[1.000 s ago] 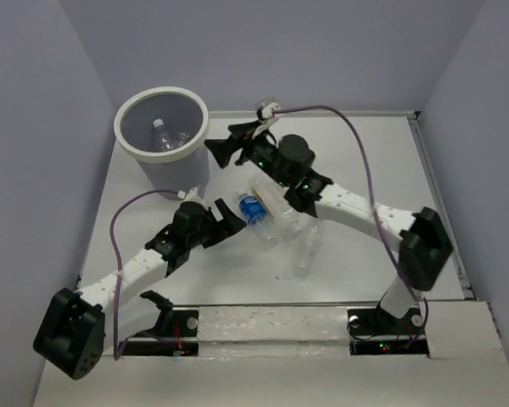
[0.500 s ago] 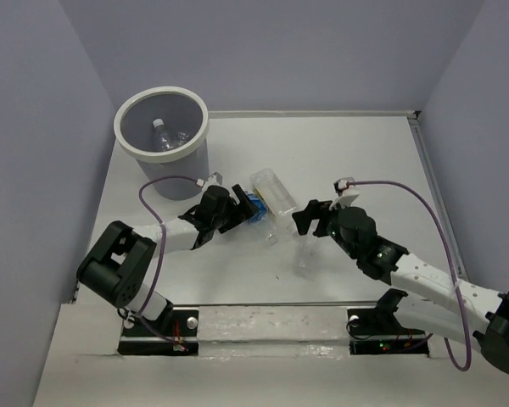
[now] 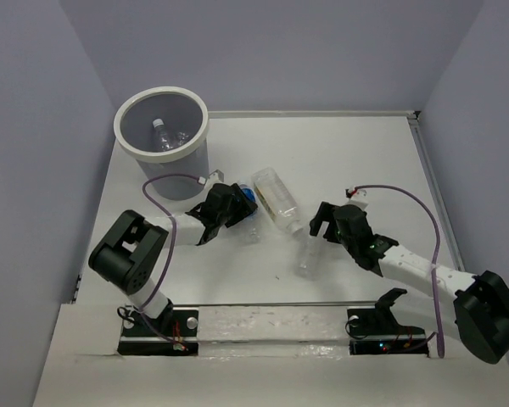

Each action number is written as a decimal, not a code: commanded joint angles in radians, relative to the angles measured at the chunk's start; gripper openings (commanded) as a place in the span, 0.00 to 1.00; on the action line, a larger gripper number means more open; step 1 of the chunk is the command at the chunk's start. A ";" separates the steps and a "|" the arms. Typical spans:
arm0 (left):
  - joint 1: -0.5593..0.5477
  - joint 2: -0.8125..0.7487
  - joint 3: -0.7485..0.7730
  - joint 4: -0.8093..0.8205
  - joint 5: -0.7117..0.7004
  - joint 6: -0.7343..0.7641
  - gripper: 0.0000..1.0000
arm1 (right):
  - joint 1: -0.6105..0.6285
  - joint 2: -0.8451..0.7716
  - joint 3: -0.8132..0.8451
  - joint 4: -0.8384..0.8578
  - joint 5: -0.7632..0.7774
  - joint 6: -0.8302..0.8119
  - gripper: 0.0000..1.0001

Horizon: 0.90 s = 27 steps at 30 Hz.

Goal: Put the plastic bottles in the bin

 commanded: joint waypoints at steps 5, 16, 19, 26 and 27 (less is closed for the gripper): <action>-0.024 -0.119 -0.022 -0.059 -0.054 0.058 0.52 | -0.014 0.131 0.016 0.096 -0.047 0.047 0.88; -0.125 -0.559 0.062 -0.337 -0.158 0.159 0.49 | -0.023 0.073 -0.041 0.110 -0.047 0.099 0.56; -0.125 -0.644 0.141 -0.409 -0.184 0.214 0.48 | -0.023 -0.017 -0.055 0.064 -0.027 0.102 0.51; -0.119 -0.597 0.557 -0.487 -0.471 0.496 0.48 | -0.023 -0.235 -0.067 -0.060 -0.010 0.090 0.48; -0.110 -0.580 0.600 -0.480 -0.508 0.527 0.48 | -0.023 -0.260 -0.067 -0.068 -0.013 0.084 0.48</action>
